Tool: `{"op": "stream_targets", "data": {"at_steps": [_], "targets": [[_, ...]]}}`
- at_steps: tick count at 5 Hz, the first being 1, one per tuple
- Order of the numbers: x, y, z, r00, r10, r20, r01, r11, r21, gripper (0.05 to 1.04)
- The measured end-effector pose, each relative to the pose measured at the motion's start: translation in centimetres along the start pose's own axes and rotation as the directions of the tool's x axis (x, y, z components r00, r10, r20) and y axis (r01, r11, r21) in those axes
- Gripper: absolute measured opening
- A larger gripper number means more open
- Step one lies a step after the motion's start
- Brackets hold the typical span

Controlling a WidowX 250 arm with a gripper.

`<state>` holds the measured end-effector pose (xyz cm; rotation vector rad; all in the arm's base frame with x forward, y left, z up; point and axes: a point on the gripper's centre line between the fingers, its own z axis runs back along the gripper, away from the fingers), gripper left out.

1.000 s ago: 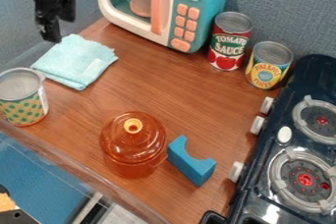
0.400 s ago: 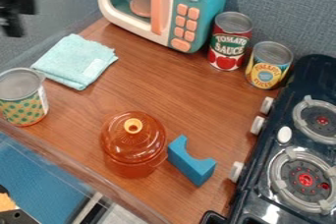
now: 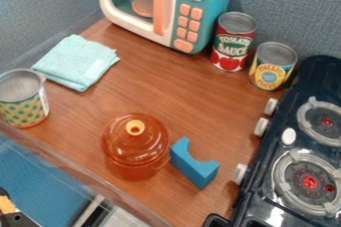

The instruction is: Move the can to the top right corner of the table

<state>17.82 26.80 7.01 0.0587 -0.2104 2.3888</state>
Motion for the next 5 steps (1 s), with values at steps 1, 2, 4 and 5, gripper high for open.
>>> {"op": "stream_targets", "data": {"at_steps": [1, 2, 4, 5], "targets": [[1.0, 1.2, -1.5, 0.999, 0.041, 0.014, -0.041, 0.999, 0.013, 0.999], [0.9, 2.2, -3.4, 0.999, 0.029, 0.026, -0.03, 0.999, 0.043, 0.999], [-1.2, 3.7, -5.2, 0.998, -0.047, 0.03, 0.046, 0.998, 0.051, 0.999], [-2.6, 4.2, -5.4, 0.997, -0.071, 0.026, 0.069, 0.996, 0.056, 0.999]]}}
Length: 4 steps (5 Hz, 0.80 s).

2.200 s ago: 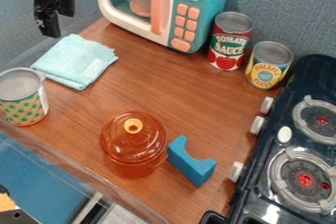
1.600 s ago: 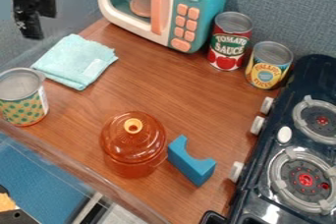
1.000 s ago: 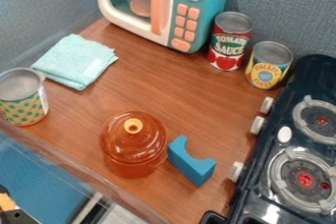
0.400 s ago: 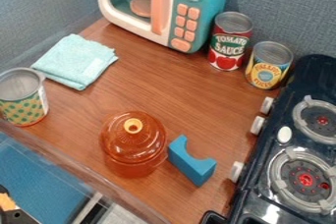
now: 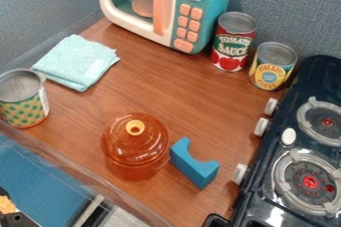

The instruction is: Move the can to the top right corner of the table

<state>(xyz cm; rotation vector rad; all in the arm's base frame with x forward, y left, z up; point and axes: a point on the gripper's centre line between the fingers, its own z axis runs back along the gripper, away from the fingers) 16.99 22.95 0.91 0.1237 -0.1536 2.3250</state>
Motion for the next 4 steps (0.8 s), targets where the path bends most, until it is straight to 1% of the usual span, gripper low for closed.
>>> {"op": "stream_targets", "data": {"at_steps": [1, 2, 3, 4], "targets": [[-1.8, 0.2, -0.2, 0.999, -0.037, 0.002, 0.037, 0.999, -0.004, 0.999], [-3.9, 0.4, 0.0, 0.998, -0.062, -0.008, 0.062, 0.998, -0.009, 0.999], [-6.2, 0.6, 0.3, 0.995, -0.096, -0.022, 0.095, 0.995, -0.006, 0.999], [-9.0, 0.7, 1.0, 0.991, -0.128, -0.045, 0.128, 0.992, -0.003, 0.999]]}}
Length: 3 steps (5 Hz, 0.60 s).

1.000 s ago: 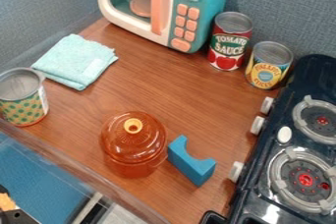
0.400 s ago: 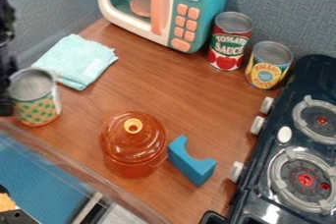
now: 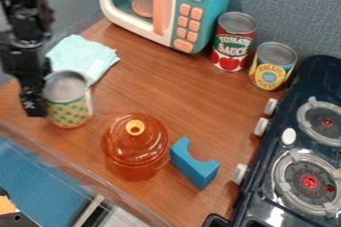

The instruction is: Move the can to the top right corner of the table

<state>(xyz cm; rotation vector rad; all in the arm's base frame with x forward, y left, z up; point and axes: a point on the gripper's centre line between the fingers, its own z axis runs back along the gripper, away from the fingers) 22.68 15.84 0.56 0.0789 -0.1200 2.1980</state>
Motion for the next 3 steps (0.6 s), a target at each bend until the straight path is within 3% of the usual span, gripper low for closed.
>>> {"op": "stream_targets", "data": {"at_steps": [3], "targets": [[-9.1, -1.8, 1.1, 0.997, -0.077, -0.026, 0.077, 0.997, 0.023, 0.999]]}}
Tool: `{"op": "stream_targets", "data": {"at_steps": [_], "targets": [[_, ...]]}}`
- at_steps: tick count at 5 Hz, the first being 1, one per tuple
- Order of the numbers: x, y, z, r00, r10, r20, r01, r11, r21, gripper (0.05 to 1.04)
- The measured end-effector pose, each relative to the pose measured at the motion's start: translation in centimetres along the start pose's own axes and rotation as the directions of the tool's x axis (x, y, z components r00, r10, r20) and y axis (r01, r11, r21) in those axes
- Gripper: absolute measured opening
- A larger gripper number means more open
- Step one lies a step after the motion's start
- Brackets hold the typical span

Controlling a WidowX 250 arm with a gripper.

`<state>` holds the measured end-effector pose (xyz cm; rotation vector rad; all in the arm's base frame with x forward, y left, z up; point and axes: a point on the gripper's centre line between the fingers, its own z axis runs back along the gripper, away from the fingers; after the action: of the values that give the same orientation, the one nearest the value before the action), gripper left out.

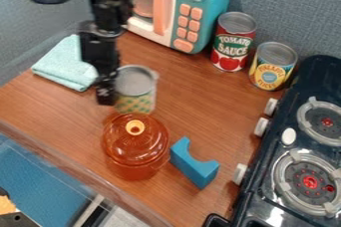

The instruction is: Move the can to the top right corner of the table

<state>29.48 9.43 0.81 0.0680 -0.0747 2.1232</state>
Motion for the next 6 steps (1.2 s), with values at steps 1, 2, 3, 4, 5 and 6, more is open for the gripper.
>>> {"op": "stream_targets", "data": {"at_steps": [1, 2, 3, 4, 5, 6], "targets": [[-2.3, -1.2, 0.1, 1.0, -0.015, 0.005, 0.015, 1.0, -0.023, 0.999], [-4.4, -2.1, 0.2, 1.0, -0.017, 0.004, 0.018, 1.0, -0.008, 0.999], [-7.0, -3.3, 1.0, 0.999, -0.032, -0.01, 0.032, 0.999, -0.023, 0.999], [-8.3, -4.0, 2.0, 0.999, -0.046, -0.023, 0.046, 0.998, -0.032, 0.999], [-8.4, -3.9, 2.0, 0.997, -0.07, -0.028, 0.069, 0.997, -0.03, 0.999], [-6.7, -4.2, 3.9, 0.997, -0.06, -0.042, 0.057, 0.996, -0.068, 0.999]]}}
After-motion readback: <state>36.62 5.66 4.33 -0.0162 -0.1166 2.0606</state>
